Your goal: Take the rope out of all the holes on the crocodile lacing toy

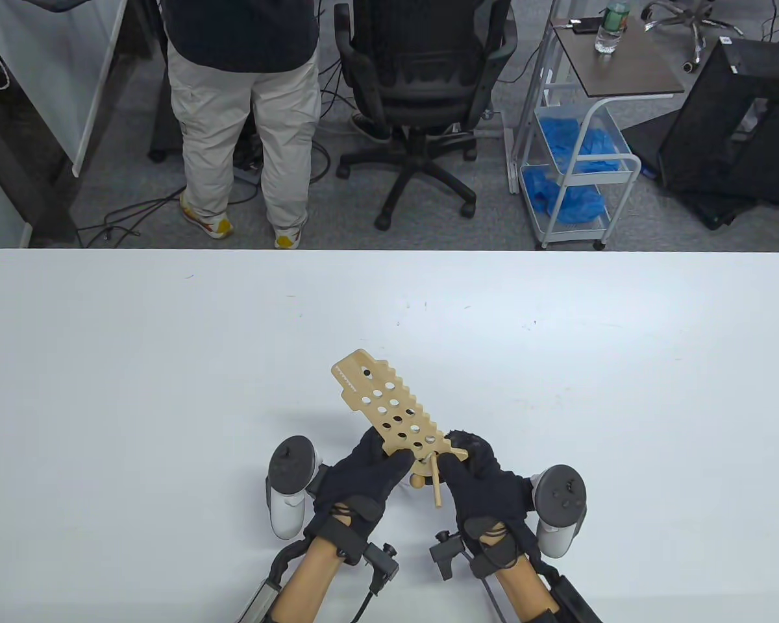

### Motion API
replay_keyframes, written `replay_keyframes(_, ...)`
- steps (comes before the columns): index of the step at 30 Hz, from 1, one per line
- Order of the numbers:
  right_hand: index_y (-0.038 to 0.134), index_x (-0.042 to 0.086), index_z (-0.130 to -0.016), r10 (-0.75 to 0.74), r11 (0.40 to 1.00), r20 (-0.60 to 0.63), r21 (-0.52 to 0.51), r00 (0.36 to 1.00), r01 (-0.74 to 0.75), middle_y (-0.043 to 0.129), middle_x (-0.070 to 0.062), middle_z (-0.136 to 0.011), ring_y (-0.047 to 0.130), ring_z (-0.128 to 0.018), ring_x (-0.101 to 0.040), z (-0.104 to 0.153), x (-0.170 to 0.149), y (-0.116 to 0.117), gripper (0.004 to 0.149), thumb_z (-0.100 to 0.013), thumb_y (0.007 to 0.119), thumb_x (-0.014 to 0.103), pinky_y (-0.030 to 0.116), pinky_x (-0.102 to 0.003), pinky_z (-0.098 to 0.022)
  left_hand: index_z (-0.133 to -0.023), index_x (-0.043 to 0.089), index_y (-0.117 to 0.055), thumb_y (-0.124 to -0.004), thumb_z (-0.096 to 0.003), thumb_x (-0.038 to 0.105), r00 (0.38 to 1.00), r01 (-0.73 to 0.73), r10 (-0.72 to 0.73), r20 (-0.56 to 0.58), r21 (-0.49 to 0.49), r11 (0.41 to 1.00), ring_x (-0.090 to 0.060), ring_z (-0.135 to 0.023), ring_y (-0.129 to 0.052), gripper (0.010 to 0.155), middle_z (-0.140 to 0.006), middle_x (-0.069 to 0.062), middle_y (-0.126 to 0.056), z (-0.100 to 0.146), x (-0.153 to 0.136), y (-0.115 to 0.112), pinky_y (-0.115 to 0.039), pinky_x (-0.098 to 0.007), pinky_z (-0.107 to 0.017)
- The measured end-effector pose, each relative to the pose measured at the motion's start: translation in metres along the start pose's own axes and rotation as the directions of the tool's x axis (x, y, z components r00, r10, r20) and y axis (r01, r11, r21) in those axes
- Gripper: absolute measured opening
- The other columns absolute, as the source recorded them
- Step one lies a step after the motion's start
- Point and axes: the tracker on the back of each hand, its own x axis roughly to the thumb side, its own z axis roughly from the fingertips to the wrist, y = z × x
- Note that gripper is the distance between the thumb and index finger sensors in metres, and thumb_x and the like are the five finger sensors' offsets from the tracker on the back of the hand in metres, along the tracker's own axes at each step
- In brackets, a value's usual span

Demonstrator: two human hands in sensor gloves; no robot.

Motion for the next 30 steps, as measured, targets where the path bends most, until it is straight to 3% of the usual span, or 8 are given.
replay_keyframes(3,0.063,0.008,-0.082,0.038,0.998,0.023,-0.056,0.999,-0.036,0.094,-0.014,-0.065,0.102,-0.049,-0.036,0.000,0.004,-0.010,0.049,-0.042,0.079,0.032,0.071,-0.064,-0.054,-0.116,0.026,-0.043,-0.073,-0.0529,0.053,0.998,0.063,-0.062,-0.017,0.061,0.996,-0.030,-0.100,-0.071,0.075,-0.105,0.001,-0.078,0.002,0.001,0.005,-0.059,-0.064,-0.072)
replay_keyframes(8,0.066,0.009,-0.081,0.309,0.947,0.138,-0.136,0.941,-0.291,0.095,-0.014,-0.063,0.102,-0.047,-0.035,-0.001,0.019,-0.020,0.048,-0.041,0.080,0.032,0.072,-0.064,-0.053,-0.108,0.021,-0.063,-0.072,-0.0516,0.053,0.963,0.248,-0.229,-0.139,0.133,0.960,-0.030,-0.080,-0.089,0.066,-0.082,-0.001,-0.094,0.007,0.005,0.001,-0.069,-0.061,-0.065)
replay_keyframes(11,0.066,0.009,-0.081,0.391,0.918,0.176,-0.138,0.903,-0.371,0.096,-0.014,-0.063,0.103,-0.047,-0.035,0.001,0.025,-0.016,0.048,-0.041,0.080,0.032,0.072,-0.064,-0.053,-0.091,0.024,-0.085,-0.068,-0.0514,0.057,0.932,0.340,-0.322,-0.165,0.094,0.936,-0.025,-0.064,-0.100,0.054,-0.064,0.003,-0.105,0.007,0.006,-0.003,-0.077,-0.058,-0.059)
replay_keyframes(14,0.066,0.009,-0.081,0.452,0.892,0.210,-0.133,0.867,-0.432,0.095,-0.014,-0.063,0.102,-0.047,-0.036,0.003,0.030,-0.010,0.048,-0.041,0.080,0.031,0.072,-0.064,-0.054,-0.078,0.026,-0.096,-0.064,-0.0509,0.064,0.940,0.321,-0.318,-0.127,0.003,0.947,-0.022,-0.055,-0.106,0.056,-0.048,0.005,-0.111,0.004,0.005,-0.006,-0.082,-0.055,-0.054)
replay_keyframes(17,0.066,0.009,-0.081,0.534,0.845,0.252,-0.134,0.807,-0.517,0.096,-0.014,-0.063,0.102,-0.047,-0.036,0.005,0.035,-0.003,0.048,-0.041,0.080,0.032,0.072,-0.064,-0.054,-0.080,0.024,-0.097,-0.058,-0.0481,0.075,0.967,0.228,-0.236,-0.096,-0.090,0.970,-0.025,-0.057,-0.105,0.071,-0.051,0.003,-0.112,0.001,0.002,-0.013,-0.081,-0.056,-0.053)
replay_keyframes(21,0.067,0.009,-0.081,0.608,0.791,0.293,-0.148,0.737,-0.594,0.096,-0.013,-0.062,0.103,-0.047,-0.035,0.009,0.039,0.003,0.048,-0.041,0.081,0.032,0.072,-0.064,-0.054,-0.083,0.024,-0.094,-0.067,-0.0481,0.073,0.962,0.238,-0.256,-0.096,-0.170,0.956,-0.022,-0.059,-0.105,0.066,-0.054,0.006,-0.112,-0.001,-0.001,-0.017,-0.082,-0.055,-0.054)
replay_keyframes(25,0.067,0.010,-0.081,0.607,0.791,0.289,-0.137,0.740,-0.596,0.096,-0.013,-0.063,0.102,-0.047,-0.036,0.009,0.037,0.004,0.048,-0.041,0.081,0.032,0.072,-0.064,-0.054,-0.084,0.025,-0.092,-0.077,-0.0504,0.059,0.978,0.160,-0.185,-0.097,-0.224,0.961,-0.018,-0.060,-0.105,0.050,-0.056,0.010,-0.111,-0.004,-0.002,-0.019,-0.081,-0.054,-0.056)
replay_keyframes(30,0.067,0.010,-0.081,0.557,0.831,0.216,-0.139,0.802,-0.539,0.096,-0.013,-0.062,0.103,-0.046,-0.035,0.007,0.032,-0.001,0.047,-0.042,0.079,0.033,0.073,-0.064,-0.053,-0.085,0.024,-0.092,-0.079,-0.0499,0.054,0.978,0.160,-0.186,-0.100,-0.220,0.962,-0.019,-0.059,-0.105,0.048,-0.055,0.009,-0.111,-0.004,-0.002,-0.018,-0.081,-0.054,-0.056)
